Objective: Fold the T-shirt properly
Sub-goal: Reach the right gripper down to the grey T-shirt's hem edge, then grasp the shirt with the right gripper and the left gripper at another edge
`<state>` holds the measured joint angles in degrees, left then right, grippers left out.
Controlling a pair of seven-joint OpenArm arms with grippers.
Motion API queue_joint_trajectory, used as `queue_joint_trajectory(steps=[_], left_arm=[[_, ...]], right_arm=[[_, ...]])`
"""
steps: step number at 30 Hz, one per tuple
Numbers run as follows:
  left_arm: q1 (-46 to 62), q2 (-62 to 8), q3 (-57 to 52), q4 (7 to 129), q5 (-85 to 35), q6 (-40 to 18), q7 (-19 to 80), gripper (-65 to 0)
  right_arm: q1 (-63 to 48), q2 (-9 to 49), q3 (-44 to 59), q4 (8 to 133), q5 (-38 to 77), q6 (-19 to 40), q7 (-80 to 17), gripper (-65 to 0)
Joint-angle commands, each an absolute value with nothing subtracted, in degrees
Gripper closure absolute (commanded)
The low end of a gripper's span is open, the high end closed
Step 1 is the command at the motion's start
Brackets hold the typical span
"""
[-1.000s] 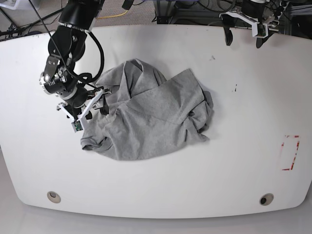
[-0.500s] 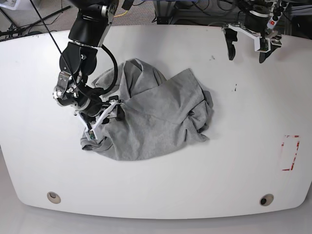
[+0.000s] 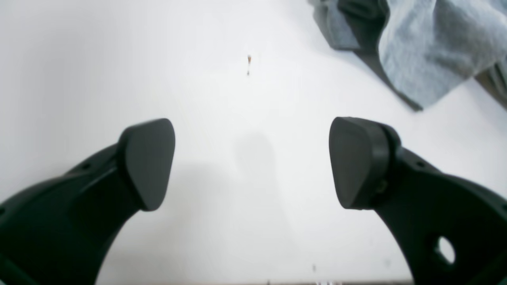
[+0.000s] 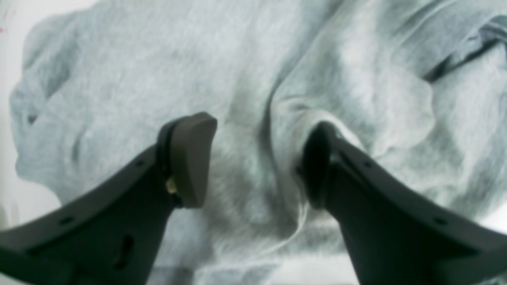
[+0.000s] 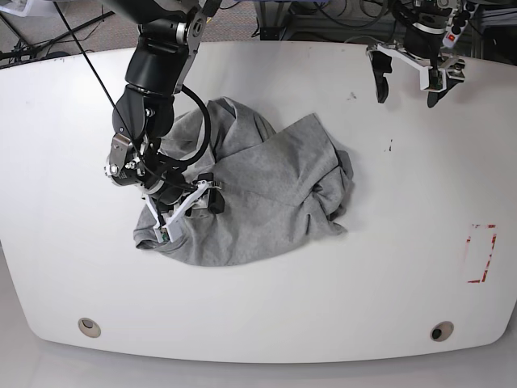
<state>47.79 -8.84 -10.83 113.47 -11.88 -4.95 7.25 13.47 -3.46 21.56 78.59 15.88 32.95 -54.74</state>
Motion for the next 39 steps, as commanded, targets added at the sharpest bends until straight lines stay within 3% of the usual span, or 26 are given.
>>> queue_joint_trajectory(steps=[1, 6, 8, 13, 18, 29, 39], left_arm=[[48.3, -9.6, -11.1, 114.5, -12.0, -5.0, 5.7, -57.9], [47.8, -11.3, -11.0, 114.5, -12.2, -5.0, 5.7, -57.9], [47.7, -11.4, -11.0, 114.5, -12.2, -5.0, 5.7, -57.9], [45.9, -11.5, -10.7, 114.5, -12.3, -5.0, 6.0, -57.9], [42.5, -11.3, -9.6, 114.8, -12.3, -5.0, 10.9, -57.9], [30.8, -11.4, -4.4, 114.5, -12.0, -5.1, 23.4, -58.1], [19.9, -10.7, -1.5, 110.4, -11.9, -10.5, 32.2, -57.9]], right_arm=[[14.9, -3.2, 21.6, 78.7, 16.9, 32.9, -53.1, -34.2], [14.9, -3.2, 21.7, 78.5, 16.9, 32.9, -52.1, -33.9], [14.9, -3.2, 21.7, 78.5, 16.8, 32.9, -51.5, -29.5], [14.8, -3.2, 21.7, 78.5, 16.8, 32.9, -50.7, 0.0], [14.9, -2.9, 21.7, 78.8, 16.8, 32.9, -50.7, 0.0], [19.6, 3.2, 19.6, 88.7, 17.3, 33.0, -49.5, 0.0], [23.3, 8.0, 14.8, 98.8, 16.8, 33.0, -49.5, 0.0]])
